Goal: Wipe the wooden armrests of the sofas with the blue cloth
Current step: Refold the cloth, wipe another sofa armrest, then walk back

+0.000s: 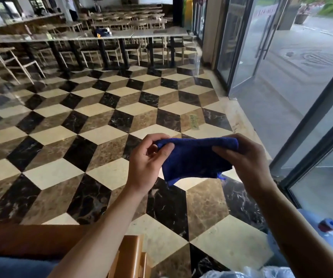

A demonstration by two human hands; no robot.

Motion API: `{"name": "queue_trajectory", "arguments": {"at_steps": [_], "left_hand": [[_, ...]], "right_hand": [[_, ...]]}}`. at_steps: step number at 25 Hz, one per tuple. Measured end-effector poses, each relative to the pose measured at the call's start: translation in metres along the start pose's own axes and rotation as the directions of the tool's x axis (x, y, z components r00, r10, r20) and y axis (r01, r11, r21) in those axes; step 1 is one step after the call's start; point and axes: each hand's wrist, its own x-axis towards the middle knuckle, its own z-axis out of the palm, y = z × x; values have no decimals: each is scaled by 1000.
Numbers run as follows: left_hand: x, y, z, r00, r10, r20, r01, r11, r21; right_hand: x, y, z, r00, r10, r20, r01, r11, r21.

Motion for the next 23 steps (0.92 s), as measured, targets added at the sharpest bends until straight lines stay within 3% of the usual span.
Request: {"name": "queue_trajectory", "arguments": {"at_steps": [4, 18, 23], "left_hand": [[52, -29, -2, 999, -32, -37, 31, 999, -16], [267, -154, -50, 980, 65, -186, -72, 997, -29], [306, -176, -81, 959, 99, -267, -100, 995, 7]], "right_hand": [[60, 15, 17, 998, 9, 60, -13, 998, 54], [300, 51, 134, 976, -77, 204, 56, 992, 109], [362, 57, 186, 937, -123, 327, 63, 980, 188]]}}
